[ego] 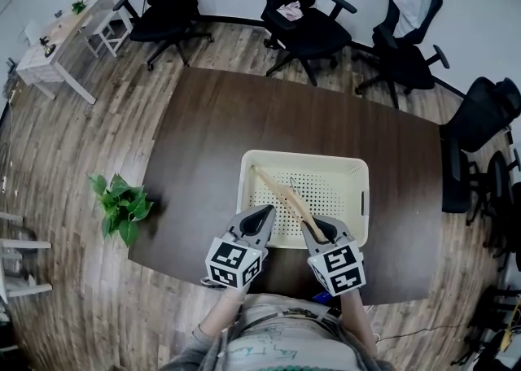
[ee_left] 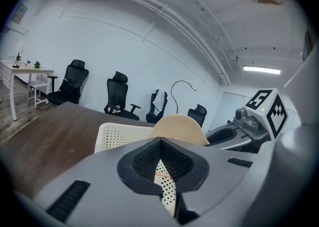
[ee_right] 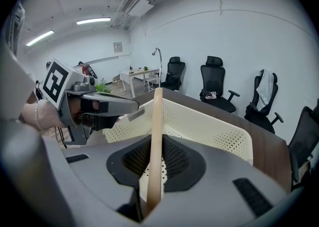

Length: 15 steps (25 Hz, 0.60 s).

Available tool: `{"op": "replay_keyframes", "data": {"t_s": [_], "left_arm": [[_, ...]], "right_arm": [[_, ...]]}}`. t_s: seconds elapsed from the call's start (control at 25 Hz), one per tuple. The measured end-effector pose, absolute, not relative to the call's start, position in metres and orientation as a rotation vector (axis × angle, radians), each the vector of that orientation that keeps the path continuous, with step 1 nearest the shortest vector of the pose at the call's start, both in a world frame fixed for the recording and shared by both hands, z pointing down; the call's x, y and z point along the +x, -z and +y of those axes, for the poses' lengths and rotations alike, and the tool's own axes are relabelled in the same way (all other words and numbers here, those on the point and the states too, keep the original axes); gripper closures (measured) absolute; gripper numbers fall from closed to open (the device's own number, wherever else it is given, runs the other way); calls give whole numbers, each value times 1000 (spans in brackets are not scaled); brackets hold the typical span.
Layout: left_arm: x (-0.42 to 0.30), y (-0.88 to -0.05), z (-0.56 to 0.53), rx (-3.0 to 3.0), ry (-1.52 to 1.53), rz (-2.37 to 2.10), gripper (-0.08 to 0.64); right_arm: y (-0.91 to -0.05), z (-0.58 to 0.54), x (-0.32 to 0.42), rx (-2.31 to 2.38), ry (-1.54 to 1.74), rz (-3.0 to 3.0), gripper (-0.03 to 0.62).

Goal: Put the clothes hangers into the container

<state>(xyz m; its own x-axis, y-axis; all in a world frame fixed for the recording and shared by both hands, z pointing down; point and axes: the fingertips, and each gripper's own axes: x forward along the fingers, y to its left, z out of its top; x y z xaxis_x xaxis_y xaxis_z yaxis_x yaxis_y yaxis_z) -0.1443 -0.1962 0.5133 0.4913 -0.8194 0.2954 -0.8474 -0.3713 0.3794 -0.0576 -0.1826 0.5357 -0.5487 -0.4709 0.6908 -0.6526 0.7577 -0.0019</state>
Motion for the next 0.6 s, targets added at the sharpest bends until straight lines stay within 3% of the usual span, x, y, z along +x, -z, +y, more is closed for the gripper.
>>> {"op": "replay_keyframes", "data": {"t_s": [0.6], "left_arm": [[-143, -529, -194, 2238, -111, -1360, 549]], "right_arm": [[-541, -187, -57, 830, -323, -2244, 532]]}}
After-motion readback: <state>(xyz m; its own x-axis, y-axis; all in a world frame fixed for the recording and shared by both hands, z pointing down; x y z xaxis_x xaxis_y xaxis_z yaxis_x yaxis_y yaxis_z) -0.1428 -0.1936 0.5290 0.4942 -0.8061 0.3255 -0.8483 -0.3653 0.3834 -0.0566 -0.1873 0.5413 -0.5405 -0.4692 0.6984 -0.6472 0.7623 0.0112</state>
